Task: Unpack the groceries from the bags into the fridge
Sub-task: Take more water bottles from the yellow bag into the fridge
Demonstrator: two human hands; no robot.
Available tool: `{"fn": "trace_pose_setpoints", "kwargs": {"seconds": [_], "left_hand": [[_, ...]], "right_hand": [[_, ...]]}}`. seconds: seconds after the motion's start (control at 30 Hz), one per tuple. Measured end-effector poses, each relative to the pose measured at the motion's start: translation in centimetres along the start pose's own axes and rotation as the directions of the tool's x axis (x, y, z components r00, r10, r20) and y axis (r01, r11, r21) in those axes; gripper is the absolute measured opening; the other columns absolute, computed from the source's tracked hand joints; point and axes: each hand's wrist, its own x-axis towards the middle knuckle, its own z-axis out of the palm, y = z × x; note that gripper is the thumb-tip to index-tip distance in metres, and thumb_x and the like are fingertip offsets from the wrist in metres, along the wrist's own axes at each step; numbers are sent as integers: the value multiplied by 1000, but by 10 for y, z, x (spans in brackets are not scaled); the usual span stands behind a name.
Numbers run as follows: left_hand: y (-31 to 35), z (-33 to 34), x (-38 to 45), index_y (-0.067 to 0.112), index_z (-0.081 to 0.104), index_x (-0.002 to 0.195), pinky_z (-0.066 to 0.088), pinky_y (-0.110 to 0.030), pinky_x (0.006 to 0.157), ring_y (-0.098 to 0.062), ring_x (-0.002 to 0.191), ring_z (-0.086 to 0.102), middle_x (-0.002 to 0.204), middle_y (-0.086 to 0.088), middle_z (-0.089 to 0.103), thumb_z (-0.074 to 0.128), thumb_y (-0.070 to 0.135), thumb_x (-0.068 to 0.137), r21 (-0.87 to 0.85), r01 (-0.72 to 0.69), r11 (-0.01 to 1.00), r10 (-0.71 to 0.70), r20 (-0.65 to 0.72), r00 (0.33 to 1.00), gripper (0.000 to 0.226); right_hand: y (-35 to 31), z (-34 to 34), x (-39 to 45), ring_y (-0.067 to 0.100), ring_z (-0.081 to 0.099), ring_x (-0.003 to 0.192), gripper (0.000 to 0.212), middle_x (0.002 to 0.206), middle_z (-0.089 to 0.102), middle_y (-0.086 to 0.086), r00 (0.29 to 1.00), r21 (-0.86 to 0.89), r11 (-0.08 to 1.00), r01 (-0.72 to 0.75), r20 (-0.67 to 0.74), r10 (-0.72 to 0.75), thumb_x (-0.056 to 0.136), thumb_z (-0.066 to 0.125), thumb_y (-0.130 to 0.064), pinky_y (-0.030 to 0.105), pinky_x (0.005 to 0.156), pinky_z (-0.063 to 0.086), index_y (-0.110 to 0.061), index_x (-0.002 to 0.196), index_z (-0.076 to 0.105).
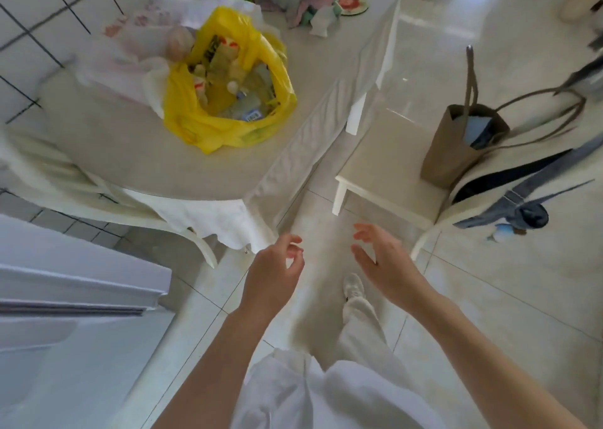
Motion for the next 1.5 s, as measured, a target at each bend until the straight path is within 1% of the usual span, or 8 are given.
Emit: {"fn": "trace_pose_setpoints", "kwargs": {"seconds": [0.3, 0.5, 0.6, 0.77, 0.97, 1.1, 1.27, 1.5], "left_hand": [[42, -1, 118, 16, 61, 109, 48, -27, 83, -12, 98, 62, 101, 5, 70, 54, 18, 93, 2, 216, 976, -213, -154, 965, 18], [47, -16, 184, 17, 63, 108, 49, -37, 85, -20, 100, 62, 103, -1, 69, 53, 21, 92, 29, 317, 948, -303, -220, 927, 19], [43, -31, 219, 17, 63, 109, 50, -38, 86, -20, 102, 61, 104, -2, 69, 52, 21, 92, 29, 338, 941, -321, -248, 914, 20], [23, -61, 273, 14, 62, 109, 50, -39, 81, -23, 100, 60, 104, -6, 68, 54, 18, 91, 34, 332, 943, -305, -315, 899, 20], [-6, -92, 326, 15, 61, 109, 51, -39, 78, -23, 101, 59, 105, -5, 68, 54, 20, 92, 32, 340, 940, -311, -332, 891, 19], [-17, -102, 353, 15, 60, 113, 49, -36, 82, -22, 109, 55, 110, -5, 65, 52, 20, 95, 103, 347, 932, -305, -292, 907, 21], [-27, -103, 372, 14, 50, 131, 43, -28, 96, -20, 125, 46, 133, -4, 53, 48, 27, 99, 209, 354, 911, -325, -161, 932, 35], [-48, -102, 369, 22, 40, 138, 41, -32, 96, -22, 124, 44, 139, 2, 45, 58, 43, 91, 321, 407, 855, -433, 8, 902, 55]], "right_hand": [[5, -58, 171, 19, 55, 114, 38, 122, 58, 0, 950, -96, 968, 231, 238, -203, 94, 53, -26, 28, 93, 41, -15, 131, 47], [-18, -70, 269, 21, 56, 112, 37, 123, 58, 2, 889, -85, 927, 364, 329, -319, 95, 53, -23, 23, 87, 37, -14, 130, 49], [-35, -66, 312, 17, 53, 114, 39, 125, 56, 1, 854, -94, 905, 415, 383, -352, 97, 51, -25, 20, 88, 35, -14, 134, 46], [-64, -47, 376, 20, 54, 114, 37, 124, 58, 5, 811, -77, 874, 480, 417, -409, 95, 53, -24, 29, 93, 42, -12, 130, 49], [-96, -24, 439, 23, 57, 113, 35, 125, 58, 8, 800, -123, 852, 509, 432, -416, 94, 54, -23, 31, 91, 45, -10, 127, 52], [-114, -8, 474, 27, 57, 108, 34, 121, 58, 9, 789, -174, 831, 528, 463, -404, 94, 54, -24, 37, 88, 48, -10, 124, 53], [-131, 12, 509, 31, 56, 107, 35, 118, 57, 13, 738, -211, 782, 587, 537, -409, 93, 55, -21, 42, 88, 48, -8, 125, 53], [-141, 50, 556, 30, 54, 111, 35, 122, 55, 11, 590, -262, 594, 761, 660, -465, 93, 53, -14, 40, 92, 47, -9, 128, 50]]}}
